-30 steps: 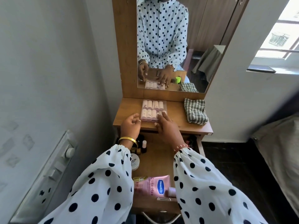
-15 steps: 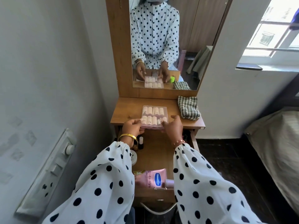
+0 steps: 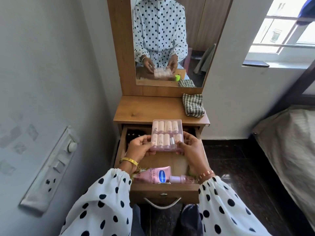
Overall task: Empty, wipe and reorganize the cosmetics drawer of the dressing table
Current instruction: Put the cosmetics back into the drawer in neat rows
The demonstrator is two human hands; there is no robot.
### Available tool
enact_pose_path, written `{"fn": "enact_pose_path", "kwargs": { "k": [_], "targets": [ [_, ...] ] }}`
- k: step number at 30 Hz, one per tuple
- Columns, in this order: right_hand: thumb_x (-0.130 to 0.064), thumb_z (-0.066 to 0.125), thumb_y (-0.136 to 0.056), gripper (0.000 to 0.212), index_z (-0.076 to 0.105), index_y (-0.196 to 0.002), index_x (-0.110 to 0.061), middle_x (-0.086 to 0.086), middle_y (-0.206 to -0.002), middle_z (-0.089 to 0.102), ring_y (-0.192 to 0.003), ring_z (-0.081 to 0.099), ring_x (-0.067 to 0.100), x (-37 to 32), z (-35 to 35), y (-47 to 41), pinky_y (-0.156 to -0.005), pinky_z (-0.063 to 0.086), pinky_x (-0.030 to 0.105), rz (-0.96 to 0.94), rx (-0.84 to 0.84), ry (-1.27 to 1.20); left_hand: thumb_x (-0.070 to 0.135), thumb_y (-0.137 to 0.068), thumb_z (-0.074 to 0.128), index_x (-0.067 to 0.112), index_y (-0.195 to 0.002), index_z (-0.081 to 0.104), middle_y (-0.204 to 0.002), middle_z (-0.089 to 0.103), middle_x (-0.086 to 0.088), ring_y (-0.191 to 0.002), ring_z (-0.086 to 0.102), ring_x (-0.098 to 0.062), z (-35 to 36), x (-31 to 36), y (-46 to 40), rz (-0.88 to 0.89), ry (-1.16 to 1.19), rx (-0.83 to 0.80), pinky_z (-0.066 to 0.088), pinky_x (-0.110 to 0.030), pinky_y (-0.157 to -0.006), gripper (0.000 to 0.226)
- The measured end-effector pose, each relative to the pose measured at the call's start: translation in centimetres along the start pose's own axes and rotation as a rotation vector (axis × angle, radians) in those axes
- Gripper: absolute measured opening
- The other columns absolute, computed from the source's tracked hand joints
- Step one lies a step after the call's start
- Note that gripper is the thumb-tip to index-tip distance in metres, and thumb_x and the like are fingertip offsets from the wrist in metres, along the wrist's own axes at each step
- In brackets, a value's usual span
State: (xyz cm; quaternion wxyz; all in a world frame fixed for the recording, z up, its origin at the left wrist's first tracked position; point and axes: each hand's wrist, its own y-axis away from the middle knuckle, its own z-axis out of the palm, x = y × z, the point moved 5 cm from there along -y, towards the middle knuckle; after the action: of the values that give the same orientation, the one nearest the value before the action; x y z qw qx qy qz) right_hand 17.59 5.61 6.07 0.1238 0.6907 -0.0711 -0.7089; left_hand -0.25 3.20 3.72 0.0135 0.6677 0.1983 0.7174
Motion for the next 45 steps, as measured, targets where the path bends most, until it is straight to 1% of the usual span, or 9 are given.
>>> {"fn": "enact_pose_path", "kwargs": {
  "k": [6, 13, 16, 19, 21, 24, 32, 37, 45],
  "targets": [
    [-0.003, 0.057, -0.089, 0.039, 0.048, -0.127, -0.009, 0.012, -0.114, 0.064, -0.089, 0.066, 0.017, 2.9, 0.2, 0.3, -0.062, 0.056, 0.02, 0.067, -0.038, 0.281, 0.001, -0.087, 0.056, 0.003, -0.111, 0.057, -0.098, 0.065, -0.015, -0.078, 0.065, -0.022, -0.5, -3.2, 1.3, -0.13, -0.13, -0.004, 0.057, -0.028, -0.063, 0.024],
    [-0.007, 0.063, -0.086, 0.042, 0.048, -0.125, 0.0, 0.017, -0.108, 0.066, -0.08, 0.068, 0.024, 5.7, -0.1, -2.0, -0.062, 0.059, 0.033, 0.22, -0.022, 0.469, -0.004, -0.088, 0.051, -0.003, -0.113, 0.055, -0.098, 0.064, -0.018, -0.078, 0.063, -0.027, 0.1, -5.1, -0.2, -0.25, -0.281, -0.027, 0.056, -0.029, -0.062, 0.026],
    [-0.009, 0.065, -0.084, 0.03, 0.055, -0.111, 0.001, 0.019, -0.106, 0.066, -0.089, 0.068, 0.03, 6.0, 0.0, -3.2, -0.075, 0.058, 0.042, 0.23, 0.005, 0.611, -0.009, -0.086, 0.05, -0.004, -0.116, 0.055, -0.087, 0.063, -0.014, -0.067, 0.062, -0.024, 0.2, -5.1, -1.2, -0.265, -0.362, -0.05, 0.055, -0.025, -0.055, 0.031],
    [-0.01, 0.061, -0.086, 0.027, 0.056, -0.11, 0.002, 0.019, -0.111, 0.064, -0.099, 0.064, 0.034, 6.1, 0.6, -3.9, -0.084, 0.055, 0.042, 0.229, 0.021, 0.731, -0.007, -0.083, 0.053, -0.002, -0.113, 0.06, -0.104, 0.065, -0.02, -0.089, 0.065, -0.034, 0.2, -4.8, -2.2, -0.221, -0.512, -0.014, 0.057, -0.042, -0.08, 0.031],
    [-0.01, 0.057, -0.088, 0.027, 0.056, -0.113, 0.002, 0.019, -0.115, 0.062, -0.103, 0.061, 0.034, 6.0, 0.9, -4.0, -0.087, 0.053, 0.038, 0.231, 0.025, 0.777, -0.003, -0.083, 0.055, 0.0, -0.114, 0.062, -0.112, 0.065, -0.018, -0.102, 0.062, -0.034, 0.4, -4.7, -2.4, -0.181, -0.635, -0.001, 0.051, -0.039, -0.092, 0.032],
    [-0.008, 0.053, -0.091, 0.029, 0.054, -0.118, 0.002, 0.018, -0.121, 0.059, -0.111, 0.058, 0.032, 6.3, 1.0, -4.3, -0.09, 0.048, 0.033, 0.239, 0.033, 0.826, 0.002, -0.084, 0.056, 0.004, -0.118, 0.06, -0.114, 0.066, -0.015, -0.105, 0.061, -0.03, 0.7, -5.1, -2.4, -0.167, -0.713, -0.012, 0.05, -0.037, -0.093, 0.034],
    [-0.009, 0.055, -0.09, 0.031, 0.052, -0.121, -0.001, 0.017, -0.124, 0.059, -0.114, 0.056, 0.031, 6.5, 1.0, -4.5, -0.093, 0.046, 0.033, 0.169, 0.041, 0.876, 0.004, -0.087, 0.052, 0.008, -0.123, 0.057, -0.12, 0.063, -0.014, -0.111, 0.057, -0.029, 1.5, -5.2, -2.4, -0.148, -0.711, 0.003, 0.045, -0.032, -0.091, 0.036],
    [-0.008, 0.056, -0.089, 0.029, 0.055, -0.118, -0.003, 0.016, -0.121, 0.061, -0.112, 0.057, 0.03, 6.0, 1.0, -4.6, -0.091, 0.047, 0.033, 0.122, 0.06, 0.902, 0.001, -0.087, 0.048, 0.006, -0.125, 0.054, -0.119, 0.063, -0.016, -0.108, 0.059, -0.035, 1.4, -4.9, -2.5, -0.165, -0.567, 0.023, 0.048, -0.038, -0.095, 0.039],
    [-0.009, 0.057, -0.09, 0.027, 0.059, -0.115, -0.002, 0.016, -0.118, 0.063, -0.109, 0.059, 0.03, 5.6, 1.1, -4.4, -0.091, 0.049, 0.033, 0.04, 0.038, 0.957, 0.005, -0.092, 0.045, 0.006, -0.126, 0.053, -0.128, 0.058, -0.014, -0.119, 0.052, -0.028, 1.7, -4.6, -1.9, -0.131, -0.562, -0.003, 0.041, -0.031, -0.097, 0.035]
  ]
}}
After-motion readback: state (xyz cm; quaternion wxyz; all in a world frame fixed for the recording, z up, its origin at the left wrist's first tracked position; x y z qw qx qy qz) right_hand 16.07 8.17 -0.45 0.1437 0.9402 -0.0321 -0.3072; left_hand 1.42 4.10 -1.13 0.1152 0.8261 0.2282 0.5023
